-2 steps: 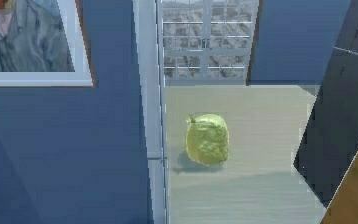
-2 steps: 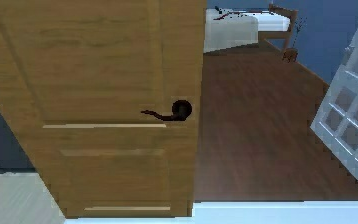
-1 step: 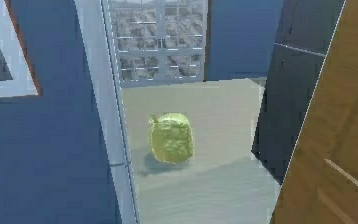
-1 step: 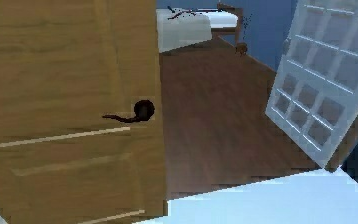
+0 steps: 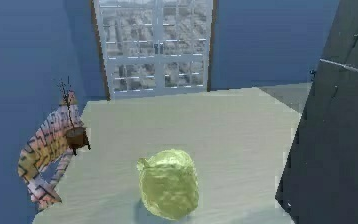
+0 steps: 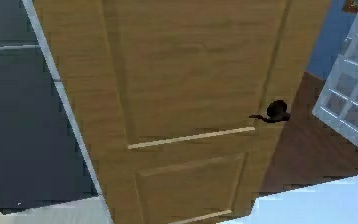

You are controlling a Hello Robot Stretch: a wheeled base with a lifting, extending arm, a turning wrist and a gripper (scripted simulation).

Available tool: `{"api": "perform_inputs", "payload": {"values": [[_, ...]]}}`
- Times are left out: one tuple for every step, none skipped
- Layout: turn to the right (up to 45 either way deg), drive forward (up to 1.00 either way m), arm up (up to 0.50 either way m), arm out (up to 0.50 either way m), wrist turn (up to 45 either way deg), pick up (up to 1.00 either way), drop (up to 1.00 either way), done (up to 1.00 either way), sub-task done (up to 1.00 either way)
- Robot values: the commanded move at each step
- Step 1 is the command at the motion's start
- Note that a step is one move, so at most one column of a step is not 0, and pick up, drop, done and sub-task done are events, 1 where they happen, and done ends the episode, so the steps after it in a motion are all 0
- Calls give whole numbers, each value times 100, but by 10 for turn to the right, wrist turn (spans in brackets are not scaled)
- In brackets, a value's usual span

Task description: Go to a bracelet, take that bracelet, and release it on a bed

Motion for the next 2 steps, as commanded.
{"api": "perform_inputs", "payload": {"values": [[240,0,0,0,0,0,0,0,0],[0,100,0,0,0,0,0,0,0]]}}
